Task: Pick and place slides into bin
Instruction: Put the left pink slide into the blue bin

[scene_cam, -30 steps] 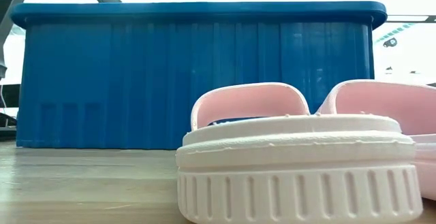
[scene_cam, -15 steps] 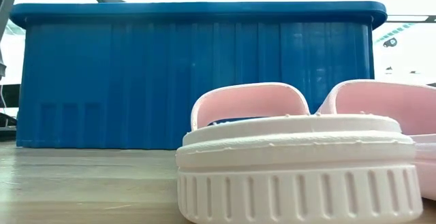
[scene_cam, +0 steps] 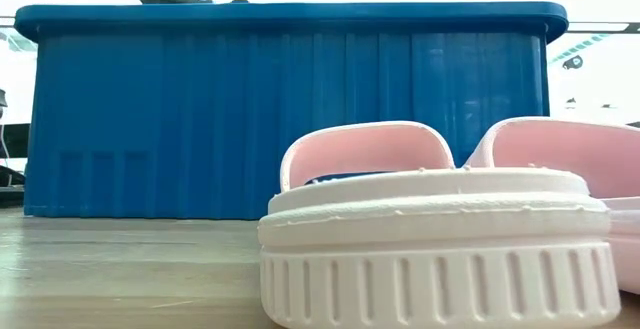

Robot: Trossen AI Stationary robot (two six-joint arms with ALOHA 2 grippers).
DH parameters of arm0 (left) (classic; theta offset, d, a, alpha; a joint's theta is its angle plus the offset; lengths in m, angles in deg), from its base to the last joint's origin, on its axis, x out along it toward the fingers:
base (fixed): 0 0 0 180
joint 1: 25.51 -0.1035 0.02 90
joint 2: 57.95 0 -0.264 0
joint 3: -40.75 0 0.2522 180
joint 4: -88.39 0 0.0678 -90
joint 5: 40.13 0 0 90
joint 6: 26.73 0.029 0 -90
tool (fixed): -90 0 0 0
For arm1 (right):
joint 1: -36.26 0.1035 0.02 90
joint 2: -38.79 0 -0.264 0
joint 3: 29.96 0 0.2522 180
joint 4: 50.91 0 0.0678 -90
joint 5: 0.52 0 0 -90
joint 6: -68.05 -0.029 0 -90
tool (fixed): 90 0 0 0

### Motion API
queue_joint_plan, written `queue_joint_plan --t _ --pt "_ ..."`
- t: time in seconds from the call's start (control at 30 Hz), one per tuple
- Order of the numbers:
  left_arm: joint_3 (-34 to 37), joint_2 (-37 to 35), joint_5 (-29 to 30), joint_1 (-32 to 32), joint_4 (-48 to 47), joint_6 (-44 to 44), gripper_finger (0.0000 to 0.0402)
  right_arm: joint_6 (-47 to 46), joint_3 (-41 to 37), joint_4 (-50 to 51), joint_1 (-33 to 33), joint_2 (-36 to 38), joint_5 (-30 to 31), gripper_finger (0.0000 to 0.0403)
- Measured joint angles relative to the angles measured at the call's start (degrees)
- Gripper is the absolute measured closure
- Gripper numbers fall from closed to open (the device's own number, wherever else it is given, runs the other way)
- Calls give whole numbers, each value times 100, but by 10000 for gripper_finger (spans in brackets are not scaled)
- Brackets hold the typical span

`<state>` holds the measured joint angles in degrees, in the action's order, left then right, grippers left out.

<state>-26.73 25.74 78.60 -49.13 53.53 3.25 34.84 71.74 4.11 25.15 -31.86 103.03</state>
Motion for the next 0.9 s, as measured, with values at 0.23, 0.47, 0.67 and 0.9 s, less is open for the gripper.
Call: queue_joint_plan --t 0.23,0.47,0.67,0.9 --pt "0 -1555 -862 12 137 -1299 120 249 44 -407 0 4 2 209" --pt "0 -2850 -1896 10 710 -3072 120 349 4 -379 0 -1 1 209" --pt "12 -3394 -3866 12 1495 -4201 120 372 4 -440 37 -16 180 209" --pt "22 -3452 -4864 23 2326 -5344 121 747 -9 -413 76 -114 154 209"
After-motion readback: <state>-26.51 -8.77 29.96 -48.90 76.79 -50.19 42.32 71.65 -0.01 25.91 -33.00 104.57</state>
